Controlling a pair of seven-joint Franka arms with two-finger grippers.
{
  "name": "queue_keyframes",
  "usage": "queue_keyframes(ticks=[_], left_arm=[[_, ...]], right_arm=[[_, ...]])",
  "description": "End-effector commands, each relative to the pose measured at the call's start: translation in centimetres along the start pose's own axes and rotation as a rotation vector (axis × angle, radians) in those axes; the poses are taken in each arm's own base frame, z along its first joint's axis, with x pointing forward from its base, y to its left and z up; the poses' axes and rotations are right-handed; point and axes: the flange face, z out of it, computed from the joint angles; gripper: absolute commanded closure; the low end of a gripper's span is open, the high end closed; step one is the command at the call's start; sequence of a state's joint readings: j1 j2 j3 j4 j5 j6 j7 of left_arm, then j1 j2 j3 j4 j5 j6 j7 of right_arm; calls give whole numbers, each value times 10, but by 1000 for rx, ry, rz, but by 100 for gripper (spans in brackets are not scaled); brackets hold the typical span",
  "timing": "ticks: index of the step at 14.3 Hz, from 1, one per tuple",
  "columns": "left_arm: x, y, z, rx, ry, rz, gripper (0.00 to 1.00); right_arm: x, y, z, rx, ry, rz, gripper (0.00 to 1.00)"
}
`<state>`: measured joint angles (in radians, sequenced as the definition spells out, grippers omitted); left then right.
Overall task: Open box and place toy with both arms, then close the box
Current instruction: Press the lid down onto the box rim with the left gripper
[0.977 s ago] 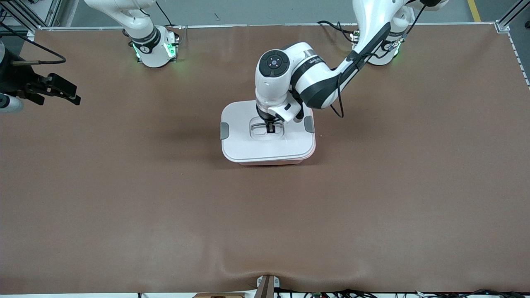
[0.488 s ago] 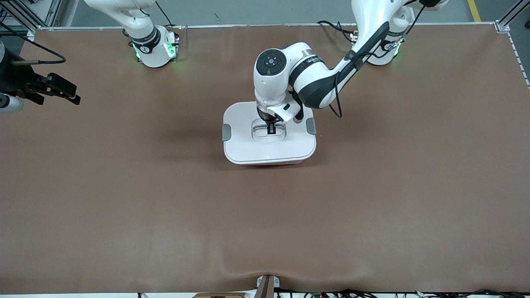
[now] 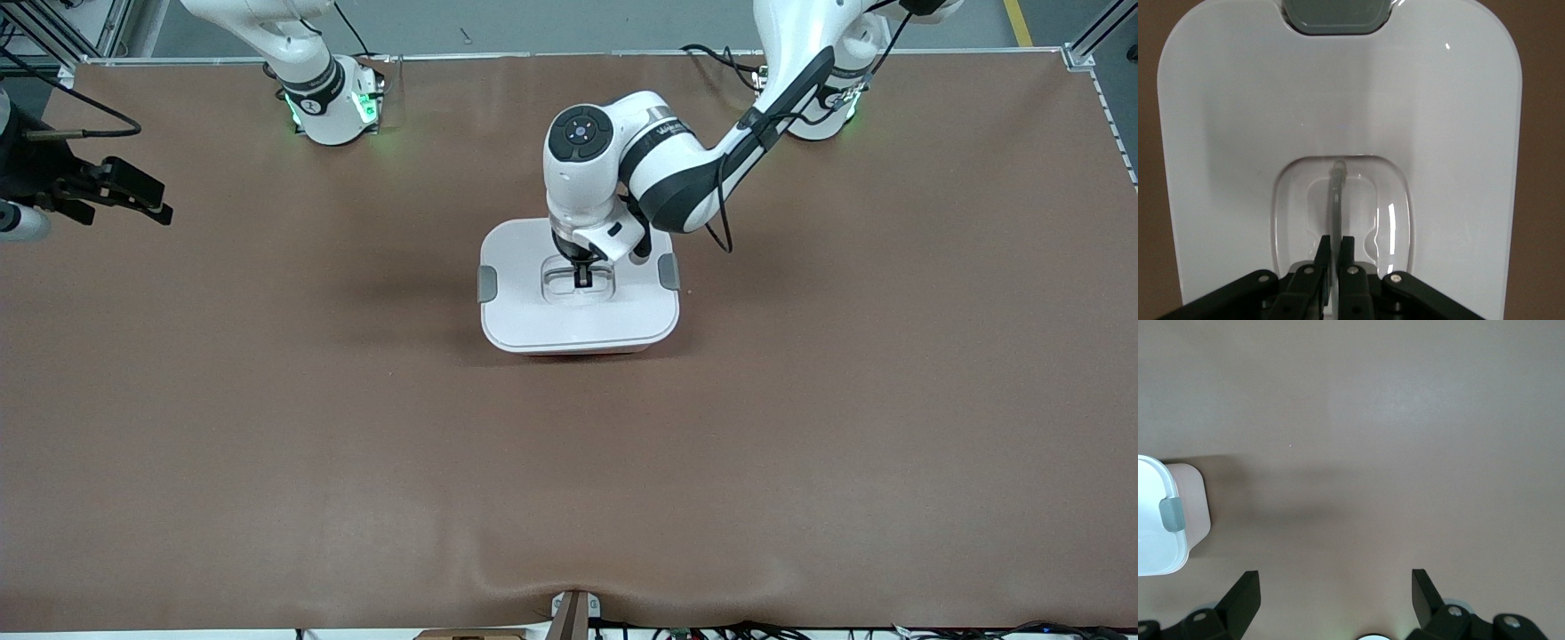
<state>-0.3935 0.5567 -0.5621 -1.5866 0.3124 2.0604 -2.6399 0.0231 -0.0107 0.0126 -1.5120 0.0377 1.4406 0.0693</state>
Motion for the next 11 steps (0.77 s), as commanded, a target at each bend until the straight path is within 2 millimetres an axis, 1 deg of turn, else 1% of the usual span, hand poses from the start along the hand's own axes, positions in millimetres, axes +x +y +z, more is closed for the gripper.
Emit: queue_keyframes(ticks=[1, 3, 5, 6, 7, 8, 9, 11], left_arm=[[-4, -15, 7, -5, 33, 15, 100], [-5, -17, 1, -9, 35, 10, 100], [-5, -22, 6, -4, 44, 20, 100], [-3, -20, 3, -9, 43, 15, 100], [0, -19, -2, -14, 45, 15, 100], [3, -23, 5, -7, 59, 24, 100], [0, -28, 8, -4, 60, 34, 100], [-1, -30, 9, -5, 61, 39, 100]], right_arm=[[1, 2, -4, -12, -3, -6, 0], [2, -3, -1, -11, -6, -16, 0], [2, -1, -1, -11, -8, -13, 0], [2, -1, -1, -9, -9, -11, 0], [2, -5, -1, -10, -10, -17, 0], [1, -5, -1, -11, -9, -16, 0], [1, -1, -3, -11, -6, -7, 0], [0, 2, -4, -10, -5, -5, 0]])
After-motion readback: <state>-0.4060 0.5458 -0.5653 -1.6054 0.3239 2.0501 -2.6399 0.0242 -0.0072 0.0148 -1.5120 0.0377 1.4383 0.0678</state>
